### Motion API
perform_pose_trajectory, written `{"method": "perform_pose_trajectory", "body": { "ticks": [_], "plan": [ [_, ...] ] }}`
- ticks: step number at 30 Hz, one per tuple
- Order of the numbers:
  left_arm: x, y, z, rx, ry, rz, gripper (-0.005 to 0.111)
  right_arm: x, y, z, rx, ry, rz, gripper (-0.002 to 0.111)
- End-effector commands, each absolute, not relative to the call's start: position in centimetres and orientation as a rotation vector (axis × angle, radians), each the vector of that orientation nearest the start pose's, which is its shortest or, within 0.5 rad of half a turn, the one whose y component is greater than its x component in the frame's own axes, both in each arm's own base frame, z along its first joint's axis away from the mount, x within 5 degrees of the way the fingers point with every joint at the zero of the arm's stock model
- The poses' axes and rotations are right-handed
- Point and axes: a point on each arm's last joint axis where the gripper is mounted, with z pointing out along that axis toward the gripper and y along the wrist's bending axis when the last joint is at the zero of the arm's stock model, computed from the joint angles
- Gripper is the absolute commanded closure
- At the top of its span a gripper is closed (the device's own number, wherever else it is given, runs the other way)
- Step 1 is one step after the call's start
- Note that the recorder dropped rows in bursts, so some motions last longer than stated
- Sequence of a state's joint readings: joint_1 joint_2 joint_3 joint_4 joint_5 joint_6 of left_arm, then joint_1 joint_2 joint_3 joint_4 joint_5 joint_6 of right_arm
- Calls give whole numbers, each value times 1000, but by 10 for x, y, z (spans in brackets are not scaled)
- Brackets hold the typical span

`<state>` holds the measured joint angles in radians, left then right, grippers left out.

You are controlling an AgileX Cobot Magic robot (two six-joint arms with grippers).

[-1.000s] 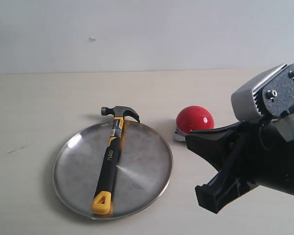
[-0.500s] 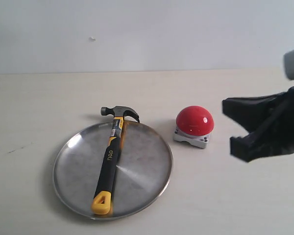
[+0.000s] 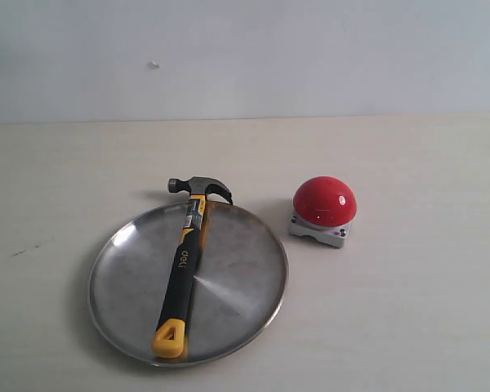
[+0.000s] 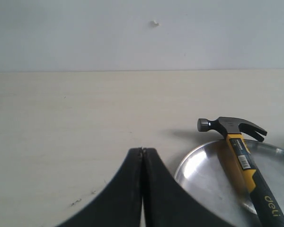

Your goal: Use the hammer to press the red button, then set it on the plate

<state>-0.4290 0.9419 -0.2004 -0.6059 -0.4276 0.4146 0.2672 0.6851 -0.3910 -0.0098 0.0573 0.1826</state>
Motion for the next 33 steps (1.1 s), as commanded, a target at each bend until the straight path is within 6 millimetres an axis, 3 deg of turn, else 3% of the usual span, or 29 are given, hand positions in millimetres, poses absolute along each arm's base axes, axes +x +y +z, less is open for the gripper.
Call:
{"method": "perform_pose_trajectory", "body": {
  "ticks": [1, 16, 23, 33],
  "plan": [
    [155, -48, 214, 94, 1846, -179, 107, 131, 32, 266, -94, 1846, 261, 108],
    [155, -48, 214, 94, 1846, -179, 107, 97, 6, 237, 50, 1721, 130, 108],
    [155, -48, 214, 94, 1846, -179, 107, 77, 4, 228, 44, 1664, 119, 108],
    [155, -48, 214, 94, 1846, -179, 107, 64, 3, 209, 11, 1629, 84, 108]
  ]
}}
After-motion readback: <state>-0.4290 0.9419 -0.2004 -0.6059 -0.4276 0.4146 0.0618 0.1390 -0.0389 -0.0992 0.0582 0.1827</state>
